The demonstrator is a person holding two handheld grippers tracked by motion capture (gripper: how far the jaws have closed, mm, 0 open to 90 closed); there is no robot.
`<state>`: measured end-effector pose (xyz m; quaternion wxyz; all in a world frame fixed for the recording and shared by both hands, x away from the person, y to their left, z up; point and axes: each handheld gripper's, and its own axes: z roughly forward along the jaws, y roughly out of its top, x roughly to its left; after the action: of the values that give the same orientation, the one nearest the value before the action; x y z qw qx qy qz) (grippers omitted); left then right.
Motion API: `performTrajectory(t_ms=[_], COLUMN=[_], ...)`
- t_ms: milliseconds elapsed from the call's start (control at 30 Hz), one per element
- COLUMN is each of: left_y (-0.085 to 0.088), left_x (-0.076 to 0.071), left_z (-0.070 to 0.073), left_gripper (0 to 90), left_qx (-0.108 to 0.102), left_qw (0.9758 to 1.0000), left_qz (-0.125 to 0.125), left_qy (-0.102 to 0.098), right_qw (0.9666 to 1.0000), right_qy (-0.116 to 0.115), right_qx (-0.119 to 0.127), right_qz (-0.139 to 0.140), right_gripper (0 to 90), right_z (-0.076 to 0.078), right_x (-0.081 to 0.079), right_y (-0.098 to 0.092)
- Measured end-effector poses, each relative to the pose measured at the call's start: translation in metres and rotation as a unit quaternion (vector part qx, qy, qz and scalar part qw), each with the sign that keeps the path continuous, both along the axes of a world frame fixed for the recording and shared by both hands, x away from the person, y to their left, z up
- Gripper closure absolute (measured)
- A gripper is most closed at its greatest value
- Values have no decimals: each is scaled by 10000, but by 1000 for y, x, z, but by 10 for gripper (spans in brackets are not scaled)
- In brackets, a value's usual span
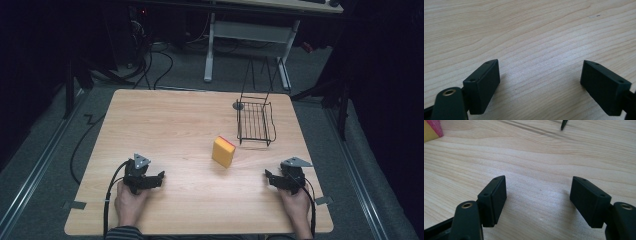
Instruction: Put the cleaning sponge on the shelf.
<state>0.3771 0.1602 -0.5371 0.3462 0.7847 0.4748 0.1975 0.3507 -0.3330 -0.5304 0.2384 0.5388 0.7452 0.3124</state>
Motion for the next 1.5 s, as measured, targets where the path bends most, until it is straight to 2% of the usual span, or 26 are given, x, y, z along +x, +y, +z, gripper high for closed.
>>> performTrajectory(t_ms=[867, 1167, 1400, 1500], left_y=[0, 0, 0, 0], left_x=[0, 0, 0, 0], left_z=[0, 0, 0, 0], left_gripper=[164, 164, 164, 164], left_qx=[6, 4, 5, 5], left_qw=[10000, 10000, 10000, 10000], left_qz=[-5, -4, -3, -3], left_qy=[8, 7, 8, 8], right_qw=[10000, 10000, 9999, 9997], right_qy=[17, 22, 8, -90], right_qx=[2, 25, 97, 211], right_qz=[44, 7, -75, -77], right_gripper=[277, 307, 322, 331], right_z=[0, 0, 3, 7], right_x=[2, 2, 1, -1], right_y=[1, 0, -4, -6])
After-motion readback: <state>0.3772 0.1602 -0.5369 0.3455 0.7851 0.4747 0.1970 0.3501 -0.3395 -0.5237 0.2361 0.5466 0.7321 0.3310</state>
